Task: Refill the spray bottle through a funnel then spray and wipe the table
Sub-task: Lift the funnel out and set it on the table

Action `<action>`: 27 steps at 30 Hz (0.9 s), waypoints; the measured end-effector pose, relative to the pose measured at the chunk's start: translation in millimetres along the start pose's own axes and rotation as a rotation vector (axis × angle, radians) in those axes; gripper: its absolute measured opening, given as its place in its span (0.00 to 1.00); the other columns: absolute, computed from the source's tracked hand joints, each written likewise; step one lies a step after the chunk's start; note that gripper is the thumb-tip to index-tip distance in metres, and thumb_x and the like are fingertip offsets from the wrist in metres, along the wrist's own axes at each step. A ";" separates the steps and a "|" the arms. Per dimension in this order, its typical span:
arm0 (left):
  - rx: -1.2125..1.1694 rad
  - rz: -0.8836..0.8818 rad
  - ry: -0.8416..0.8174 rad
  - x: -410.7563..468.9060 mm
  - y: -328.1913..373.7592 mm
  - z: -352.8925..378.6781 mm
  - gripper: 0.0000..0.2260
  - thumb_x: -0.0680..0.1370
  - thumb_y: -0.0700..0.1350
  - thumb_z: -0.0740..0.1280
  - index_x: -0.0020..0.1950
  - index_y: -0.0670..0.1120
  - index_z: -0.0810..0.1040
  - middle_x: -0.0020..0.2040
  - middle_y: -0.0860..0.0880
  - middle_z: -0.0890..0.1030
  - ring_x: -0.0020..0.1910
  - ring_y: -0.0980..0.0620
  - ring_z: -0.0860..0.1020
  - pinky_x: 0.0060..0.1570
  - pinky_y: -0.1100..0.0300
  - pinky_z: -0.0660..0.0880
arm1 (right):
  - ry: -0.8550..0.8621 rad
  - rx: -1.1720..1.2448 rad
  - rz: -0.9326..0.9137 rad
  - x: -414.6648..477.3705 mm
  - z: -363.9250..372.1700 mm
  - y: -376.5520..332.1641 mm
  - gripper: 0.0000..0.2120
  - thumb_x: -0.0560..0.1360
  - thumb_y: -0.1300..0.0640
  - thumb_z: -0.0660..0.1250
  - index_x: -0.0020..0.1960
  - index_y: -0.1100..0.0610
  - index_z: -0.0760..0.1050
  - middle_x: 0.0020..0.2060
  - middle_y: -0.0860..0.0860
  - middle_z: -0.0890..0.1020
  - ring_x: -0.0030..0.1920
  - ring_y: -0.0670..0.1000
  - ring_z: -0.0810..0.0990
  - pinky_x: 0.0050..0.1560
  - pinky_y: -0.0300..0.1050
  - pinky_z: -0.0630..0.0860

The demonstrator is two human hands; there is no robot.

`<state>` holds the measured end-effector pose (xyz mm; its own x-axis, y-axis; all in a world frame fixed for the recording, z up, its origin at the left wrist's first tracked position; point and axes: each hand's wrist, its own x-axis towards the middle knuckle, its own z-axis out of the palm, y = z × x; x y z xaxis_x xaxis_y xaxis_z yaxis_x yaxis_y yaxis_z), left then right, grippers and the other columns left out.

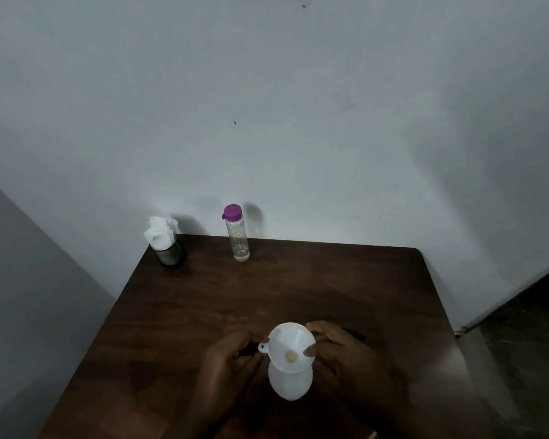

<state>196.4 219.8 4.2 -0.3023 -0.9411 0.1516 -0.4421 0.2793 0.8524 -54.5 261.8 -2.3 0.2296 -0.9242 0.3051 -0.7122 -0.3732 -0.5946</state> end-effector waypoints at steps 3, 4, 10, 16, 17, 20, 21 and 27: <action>0.060 0.071 -0.016 -2.1 -8.9 -1.8 0.06 0.78 0.46 0.73 0.52 0.55 0.84 0.50 0.60 0.85 0.51 0.59 0.84 0.49 0.53 0.82 | -0.021 -0.058 -0.042 -1.9 -5.0 -3.3 0.10 0.80 0.50 0.61 0.58 0.46 0.78 0.71 0.31 0.63 0.68 0.33 0.65 0.64 0.28 0.66; 0.073 0.089 -0.014 -3.5 -10.5 -1.8 0.07 0.77 0.46 0.73 0.54 0.55 0.84 0.51 0.60 0.85 0.53 0.60 0.83 0.50 0.53 0.82 | -0.064 -0.080 -0.067 -1.6 -5.1 -3.9 0.12 0.80 0.52 0.61 0.60 0.45 0.78 0.70 0.33 0.66 0.67 0.36 0.68 0.64 0.29 0.66; 0.033 0.087 0.037 0.5 -6.4 -0.6 0.11 0.75 0.39 0.76 0.53 0.53 0.85 0.51 0.61 0.85 0.52 0.61 0.84 0.50 0.55 0.83 | 0.028 0.040 0.038 -3.8 -3.2 -0.5 0.15 0.81 0.47 0.59 0.66 0.37 0.72 0.70 0.29 0.65 0.68 0.31 0.64 0.64 0.25 0.63; 0.023 0.088 0.085 24.4 0.7 1.8 0.12 0.76 0.38 0.75 0.53 0.55 0.85 0.50 0.62 0.85 0.51 0.61 0.84 0.49 0.59 0.83 | 0.158 0.226 0.248 12.2 -13.9 -10.8 0.12 0.73 0.53 0.72 0.56 0.50 0.83 0.57 0.41 0.81 0.59 0.36 0.76 0.59 0.30 0.72; 0.022 0.082 0.088 29.2 0.4 3.6 0.13 0.76 0.38 0.75 0.53 0.55 0.85 0.49 0.62 0.85 0.50 0.62 0.84 0.49 0.60 0.83 | 0.153 0.281 0.306 14.4 -12.8 -8.9 0.12 0.73 0.57 0.73 0.55 0.50 0.83 0.56 0.41 0.81 0.58 0.37 0.77 0.58 0.31 0.73; -0.005 0.058 0.089 44.6 -4.5 11.2 0.10 0.76 0.39 0.75 0.52 0.53 0.86 0.48 0.61 0.85 0.49 0.62 0.84 0.48 0.60 0.83 | 0.146 0.470 0.457 18.7 -8.2 -1.3 0.13 0.72 0.62 0.74 0.54 0.49 0.83 0.52 0.42 0.83 0.54 0.39 0.80 0.53 0.34 0.77; -0.016 0.053 0.093 49.8 -5.9 13.5 0.08 0.76 0.40 0.75 0.51 0.52 0.86 0.47 0.61 0.86 0.49 0.62 0.84 0.48 0.61 0.83 | 0.147 0.507 0.507 22.0 -7.0 -0.8 0.13 0.72 0.61 0.74 0.54 0.48 0.83 0.51 0.43 0.84 0.53 0.39 0.81 0.52 0.34 0.78; -0.104 -0.079 0.072 93.7 -18.7 23.6 0.05 0.77 0.42 0.74 0.50 0.50 0.87 0.47 0.58 0.86 0.49 0.59 0.84 0.50 0.62 0.82 | 0.176 0.753 0.702 55.8 -1.7 18.1 0.12 0.73 0.62 0.73 0.56 0.53 0.82 0.50 0.47 0.86 0.52 0.46 0.84 0.52 0.43 0.81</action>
<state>156.4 130.8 -9.4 -0.2073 -0.9716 0.1142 -0.3708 0.1861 0.9099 -55.7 203.7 5.2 -0.2192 -0.9505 -0.2202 -0.0367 0.2335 -0.9717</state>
